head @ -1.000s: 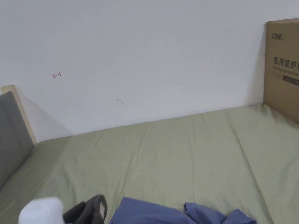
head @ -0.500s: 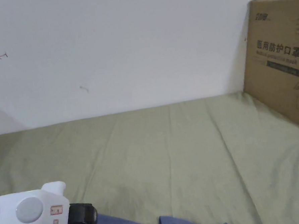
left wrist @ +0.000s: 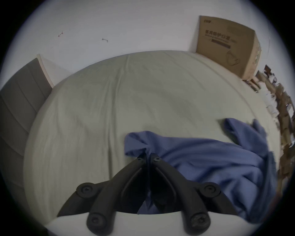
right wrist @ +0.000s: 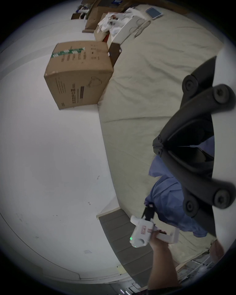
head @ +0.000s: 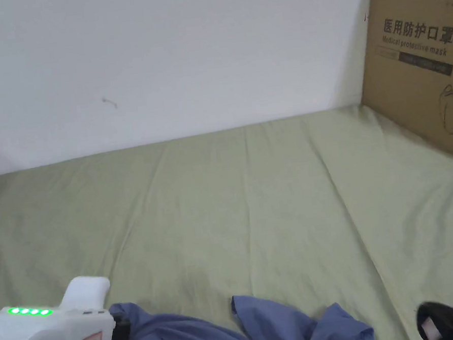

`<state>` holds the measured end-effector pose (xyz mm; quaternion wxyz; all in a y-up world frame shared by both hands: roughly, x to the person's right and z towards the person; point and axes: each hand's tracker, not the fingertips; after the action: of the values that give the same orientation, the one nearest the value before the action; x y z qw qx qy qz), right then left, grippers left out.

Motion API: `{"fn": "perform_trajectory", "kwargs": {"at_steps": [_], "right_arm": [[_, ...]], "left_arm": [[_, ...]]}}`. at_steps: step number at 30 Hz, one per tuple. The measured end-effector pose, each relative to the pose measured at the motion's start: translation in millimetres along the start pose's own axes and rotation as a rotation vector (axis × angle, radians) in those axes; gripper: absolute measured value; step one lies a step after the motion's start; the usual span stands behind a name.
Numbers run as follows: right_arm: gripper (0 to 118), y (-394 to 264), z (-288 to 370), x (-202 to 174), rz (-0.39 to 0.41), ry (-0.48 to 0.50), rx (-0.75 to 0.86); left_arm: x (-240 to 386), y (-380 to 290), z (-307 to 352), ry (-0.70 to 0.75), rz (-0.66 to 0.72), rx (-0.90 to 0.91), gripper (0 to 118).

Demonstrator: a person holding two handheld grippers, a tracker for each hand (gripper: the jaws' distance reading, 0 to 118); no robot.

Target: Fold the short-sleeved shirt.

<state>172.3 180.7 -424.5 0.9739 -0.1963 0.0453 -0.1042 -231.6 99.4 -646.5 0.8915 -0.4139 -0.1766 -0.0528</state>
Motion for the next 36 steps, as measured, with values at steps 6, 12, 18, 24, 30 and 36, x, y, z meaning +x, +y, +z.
{"fn": "perform_trajectory", "kwargs": {"at_steps": [6,12,18,24,30,36], "right_arm": [[118,37.3,-133.8,22.4,-0.048,0.203,-0.624],[118,25.3,-239.0,27.6,-0.055,-0.053,-0.849],[37,17.6,-238.0,-6.3,0.121,-0.104,-0.854],[6,39.3,-183.9,2.2,0.059,0.008,-0.746],[5,100.7,-98.2,6.4,-0.022,0.064,-0.564],[5,172.9,-6.6,8.4,-0.045,0.069,-0.413]], "left_arm": [[8.4,-63.1,103.1,-0.077,0.171,0.198,3],[26.6,-108.7,154.4,-0.049,0.137,0.226,3],[30.6,-122.3,163.7,-0.079,0.167,0.213,3],[26.0,-120.2,169.6,-0.093,0.200,0.231,3],[13.6,-98.9,209.2,-0.096,0.209,0.308,3],[-8.2,-49.0,279.8,-0.071,0.226,0.422,3]]}}
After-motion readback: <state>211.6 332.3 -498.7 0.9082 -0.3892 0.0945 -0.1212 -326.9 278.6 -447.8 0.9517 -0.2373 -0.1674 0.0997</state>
